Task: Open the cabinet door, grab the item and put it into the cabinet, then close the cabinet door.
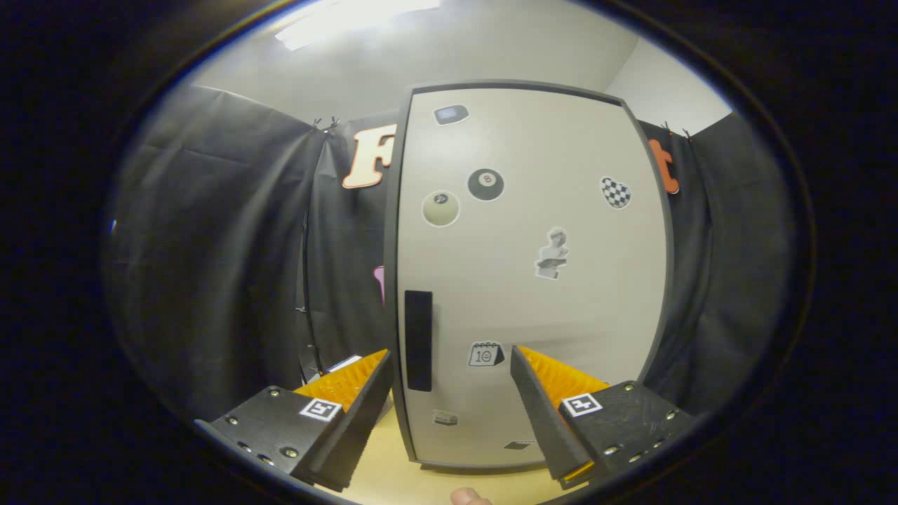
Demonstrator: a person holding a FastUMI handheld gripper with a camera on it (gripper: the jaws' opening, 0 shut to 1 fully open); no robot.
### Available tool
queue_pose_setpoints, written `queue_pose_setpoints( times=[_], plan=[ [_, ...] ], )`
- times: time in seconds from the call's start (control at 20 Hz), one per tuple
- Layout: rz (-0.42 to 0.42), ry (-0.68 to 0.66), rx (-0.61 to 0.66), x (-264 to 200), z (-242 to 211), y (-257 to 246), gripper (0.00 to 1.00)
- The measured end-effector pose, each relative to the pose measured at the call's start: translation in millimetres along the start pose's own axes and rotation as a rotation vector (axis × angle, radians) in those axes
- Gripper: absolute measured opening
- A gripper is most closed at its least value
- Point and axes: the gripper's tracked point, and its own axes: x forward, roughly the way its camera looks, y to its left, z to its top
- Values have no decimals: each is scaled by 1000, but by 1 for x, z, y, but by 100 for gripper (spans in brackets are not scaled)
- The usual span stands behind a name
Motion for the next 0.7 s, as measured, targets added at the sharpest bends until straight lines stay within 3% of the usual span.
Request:
queue_pose_setpoints(
  times=[0.25,0.7],
  plan=[
    [0,24,-11,24,-11,24,98],
    [-83,3,-28,79,-16,20,98]
  ],
)
